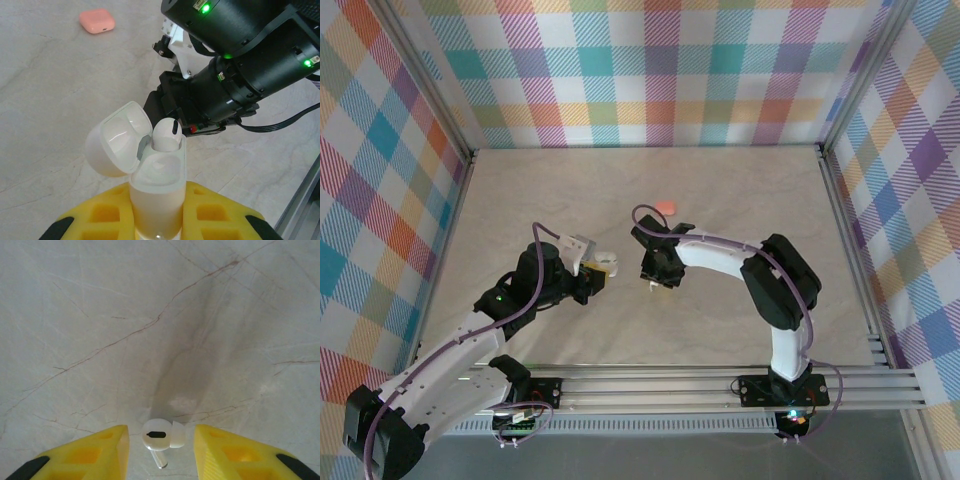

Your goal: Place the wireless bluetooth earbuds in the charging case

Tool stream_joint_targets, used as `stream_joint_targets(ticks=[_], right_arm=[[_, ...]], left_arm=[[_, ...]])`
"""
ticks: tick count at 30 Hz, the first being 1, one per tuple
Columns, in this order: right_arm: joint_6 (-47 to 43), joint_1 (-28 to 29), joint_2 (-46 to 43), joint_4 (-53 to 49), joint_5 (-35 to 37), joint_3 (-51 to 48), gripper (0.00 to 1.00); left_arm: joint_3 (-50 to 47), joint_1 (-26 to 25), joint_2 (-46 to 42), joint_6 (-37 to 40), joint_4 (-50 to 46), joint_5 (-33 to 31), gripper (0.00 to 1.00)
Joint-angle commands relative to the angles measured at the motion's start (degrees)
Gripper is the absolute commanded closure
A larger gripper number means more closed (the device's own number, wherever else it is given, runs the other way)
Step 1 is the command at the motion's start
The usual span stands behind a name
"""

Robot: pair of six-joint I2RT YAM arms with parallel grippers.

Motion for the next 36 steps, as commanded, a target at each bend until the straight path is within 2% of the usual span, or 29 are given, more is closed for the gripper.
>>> stream_joint_targets(ticks=[1,12,25,36], right_arm=[[-0.9,-0.2,1.5,-0.1,-1.3,0.7,0.61],[-2.2,-0.2,3.1,-0.5,-1.5,1.2,0.65],[-4.1,-0.3,2.6,-1.4,-2.0,1.8,0.81],[-10.4,-0.2,-7.4,-4.3,6.4,2.0,0.86]], left_arm=[[1.1,0.6,-0.5,-0.4,1.3,0.7,1.0],[1.3,0.6,-1.2,-0.3,0.4,0.3,1.0],[0.5,0.6,-2.3,-0.3,0.0,0.3,1.0],[-0.9,0.6,-6.1,3.6,1.1,3.0,1.0]])
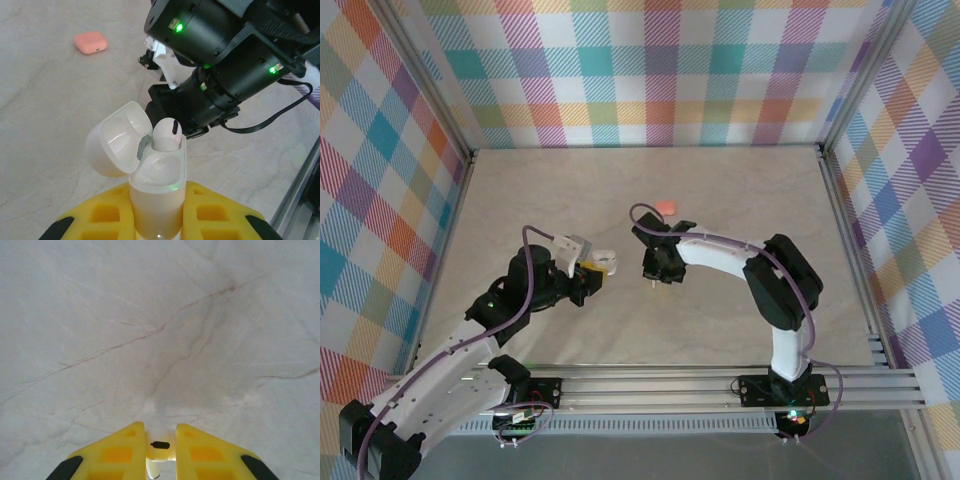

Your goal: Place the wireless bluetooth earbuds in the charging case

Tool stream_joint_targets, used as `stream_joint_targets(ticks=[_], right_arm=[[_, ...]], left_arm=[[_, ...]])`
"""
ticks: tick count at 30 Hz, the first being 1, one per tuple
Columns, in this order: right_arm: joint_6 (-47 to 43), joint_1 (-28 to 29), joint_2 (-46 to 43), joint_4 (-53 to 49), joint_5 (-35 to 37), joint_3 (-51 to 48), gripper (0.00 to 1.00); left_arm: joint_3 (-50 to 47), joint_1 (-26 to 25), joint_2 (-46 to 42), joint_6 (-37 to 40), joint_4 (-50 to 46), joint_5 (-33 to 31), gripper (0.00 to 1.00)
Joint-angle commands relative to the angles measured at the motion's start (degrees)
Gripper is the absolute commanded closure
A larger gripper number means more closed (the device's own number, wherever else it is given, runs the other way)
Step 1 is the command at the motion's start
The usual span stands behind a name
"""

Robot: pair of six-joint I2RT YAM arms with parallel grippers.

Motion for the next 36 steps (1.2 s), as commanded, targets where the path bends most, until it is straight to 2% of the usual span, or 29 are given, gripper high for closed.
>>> stream_joint_targets(ticks=[1,7,11,18,28,36], right_arm=[[-3.8,0.1,-6.2,-2.4,4.6,1.0,0.86],[-9.5,0.1,-15.0,-1.1,7.7,0.1,0.87],[-14.9,0.4,-22.8,3.3,7.9,-1.7,0.89],[-22.9,2.5,-33.6,10.1,7.6,-3.4,0.92],[-28.8,6.9,-37.7,16.9,6.1,-2.8,0.93],[-26.3,8.4,-37.9,25.9,8.8,-7.1,0.94]], left_arm=[[-0.9,0.6,-1.6,2.7,1.4,2.2,1.0],[-2.3,0.7,-2.6,5.2,6.3,6.4,1.0],[-2.4,0.6,-2.2,7.0,10.6,10.6,1.0],[0.4,0.6,0.9,9.5,14.4,12.0,1.0],[4.6,0.1,9.9,7.7,24.0,12.0,1.0],[3.0,-1.5,11.5,6.3,31.5,5.8,1.0]])
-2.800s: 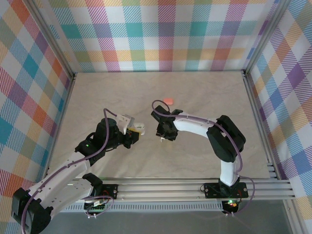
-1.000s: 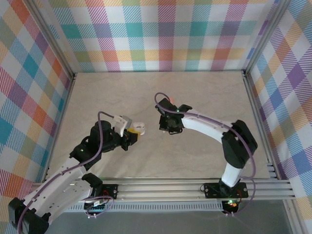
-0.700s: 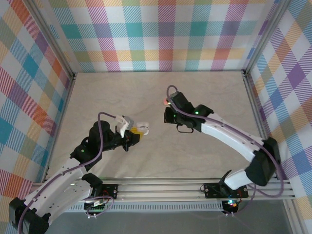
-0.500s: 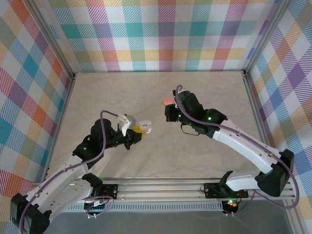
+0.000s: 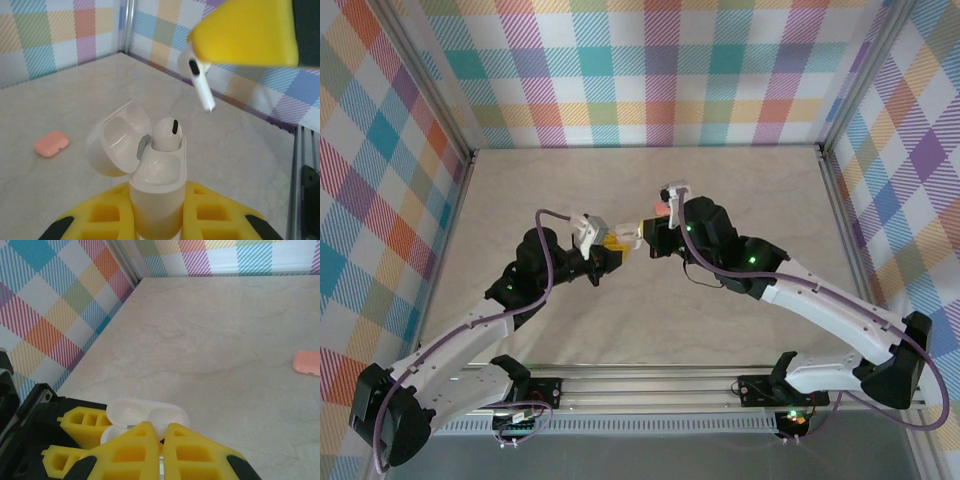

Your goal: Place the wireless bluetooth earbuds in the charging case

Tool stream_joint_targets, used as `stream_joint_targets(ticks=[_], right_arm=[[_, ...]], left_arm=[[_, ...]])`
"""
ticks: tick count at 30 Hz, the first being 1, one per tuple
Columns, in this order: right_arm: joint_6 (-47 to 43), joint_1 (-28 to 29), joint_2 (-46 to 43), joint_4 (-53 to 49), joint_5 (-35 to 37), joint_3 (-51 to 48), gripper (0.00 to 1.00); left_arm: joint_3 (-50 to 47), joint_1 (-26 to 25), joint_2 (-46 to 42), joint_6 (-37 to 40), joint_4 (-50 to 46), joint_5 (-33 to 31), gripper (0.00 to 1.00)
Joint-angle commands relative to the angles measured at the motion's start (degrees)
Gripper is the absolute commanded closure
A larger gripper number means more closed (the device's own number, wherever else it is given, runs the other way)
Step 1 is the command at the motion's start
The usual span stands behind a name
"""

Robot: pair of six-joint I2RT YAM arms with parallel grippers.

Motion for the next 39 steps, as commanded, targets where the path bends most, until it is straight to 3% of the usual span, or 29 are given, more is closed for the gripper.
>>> stream_joint_targets(ticks=[1,12,39], right_arm=[[0.2,0.4,-0.6,7.2,1.6,-1.3,0.94],[-2.5,0.7,2.7,13.2,-1.0,-1.1,0.92],[-1.3,1.7,4.8,11.4,-3.3,0.1,0.92]], left_arm=[[0.0,-0.8,-0.1,-1.5,7.3,-3.1,1.0],[-0.4,-1.2,-0.7,-2.2,7.6,-3.8,1.0],[0.8,-1.3,0.5,-1.4,6.0,-4.1,1.0]])
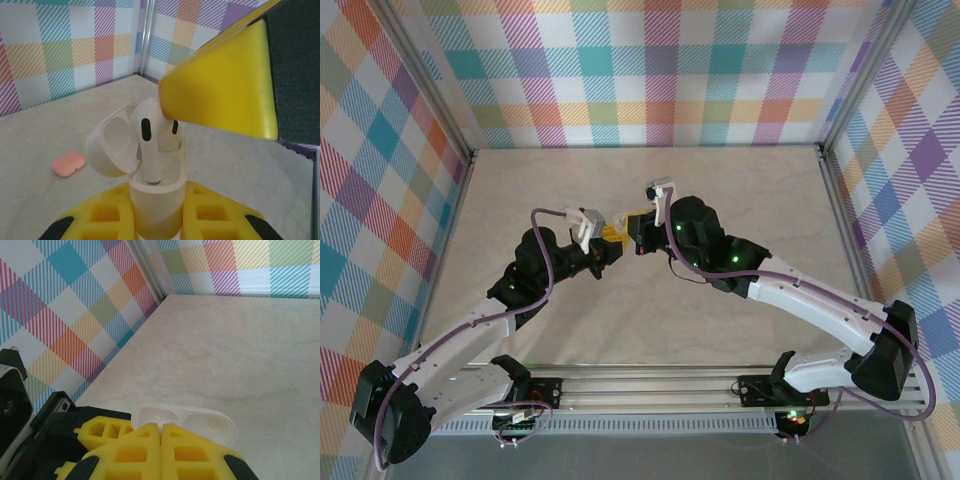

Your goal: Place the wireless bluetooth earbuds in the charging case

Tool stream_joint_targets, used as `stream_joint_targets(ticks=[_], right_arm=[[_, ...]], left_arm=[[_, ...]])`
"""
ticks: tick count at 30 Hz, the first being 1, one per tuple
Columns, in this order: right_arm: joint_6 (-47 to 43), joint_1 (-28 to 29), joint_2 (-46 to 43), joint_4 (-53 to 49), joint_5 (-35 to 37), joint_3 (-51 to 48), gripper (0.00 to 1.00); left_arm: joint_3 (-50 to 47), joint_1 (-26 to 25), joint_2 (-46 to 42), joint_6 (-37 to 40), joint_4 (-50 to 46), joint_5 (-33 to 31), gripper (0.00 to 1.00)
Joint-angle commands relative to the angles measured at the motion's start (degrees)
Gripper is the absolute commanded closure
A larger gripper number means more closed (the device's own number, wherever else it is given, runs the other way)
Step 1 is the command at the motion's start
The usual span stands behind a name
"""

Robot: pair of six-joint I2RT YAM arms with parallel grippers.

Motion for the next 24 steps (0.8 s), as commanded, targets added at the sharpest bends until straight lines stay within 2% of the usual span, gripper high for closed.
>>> stream_joint_targets(ticks=[1,14,24], right_arm=[[1.1,0.8,0.8,0.3,-0.2,1.2,0.92],[3.2,1.9,0.4,-3.7,2.3,-0.5,0.92],[4.4,2.0,2.3,-5.1,0.9,0.7,0.86]], left_arm=[[1.0,-0.6,-0.1,0.2,1.0,-0.1,1.0],[1.7,-0.5,-0.4,-0.1,0.6,-1.0,1.0],[2.1,-0.6,-0.2,-0.2,0.8,-0.1,1.0]])
